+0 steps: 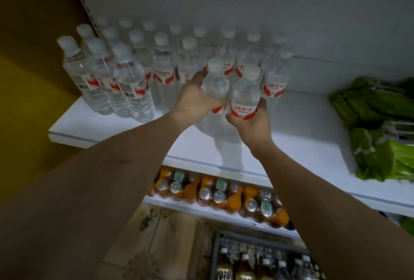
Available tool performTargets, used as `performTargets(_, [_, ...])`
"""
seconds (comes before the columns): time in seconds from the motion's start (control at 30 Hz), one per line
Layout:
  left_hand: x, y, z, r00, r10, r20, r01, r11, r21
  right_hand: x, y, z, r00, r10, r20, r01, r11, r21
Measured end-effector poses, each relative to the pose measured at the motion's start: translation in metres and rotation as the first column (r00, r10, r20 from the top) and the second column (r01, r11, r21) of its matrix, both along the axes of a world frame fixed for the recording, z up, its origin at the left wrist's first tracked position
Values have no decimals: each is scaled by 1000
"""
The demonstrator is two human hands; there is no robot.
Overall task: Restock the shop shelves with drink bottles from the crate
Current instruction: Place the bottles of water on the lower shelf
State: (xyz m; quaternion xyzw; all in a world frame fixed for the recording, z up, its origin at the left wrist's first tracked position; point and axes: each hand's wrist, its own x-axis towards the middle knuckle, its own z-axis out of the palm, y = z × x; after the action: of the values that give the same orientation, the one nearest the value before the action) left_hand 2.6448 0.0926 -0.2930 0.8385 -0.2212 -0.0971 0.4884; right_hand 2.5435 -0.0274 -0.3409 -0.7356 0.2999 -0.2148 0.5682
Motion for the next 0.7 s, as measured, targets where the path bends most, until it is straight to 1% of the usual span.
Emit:
performTargets(0.07, [-1,-3,-5,999,18,-34,-20,998,-57,0,-2,-1,1000,22,-9,-22,1000,-17])
performTargets(0.1, [-4,-4,-8,998,26,-59,-31,996,-82,-2,-1,-1,999,31,-38,-33,999,-31])
performTargets(0.2, [-18,-8,-19,986,85,-147,-100,990,-98,-13,3,-7,978,9,-207,-27,996,-84])
performTargets(0.27, [-27,-9,-27,978,101,-180,-109,993,-37,-18,5,-12,942,-9,-336,-24,995,-92])
performTargets(0.37, [-38,-7,-39,974,105,-199,-82,989,122,-14,8,-15,892,2,-451,-63,991,-121])
performTargets(0.43, [-40,-6,-51,972,127,-199,-90,979,185,-8,9,-18,883,-21,-469,-55,988,-146])
performTargets(0.53, [-37,-10,-62,972,160,-174,-125,972,198,1,7,-22,886,-74,-458,1,987,-158])
performTargets(0.7, [-21,-27,-66,976,170,-138,-136,965,222,25,2,-19,877,-139,-460,51,979,-199])
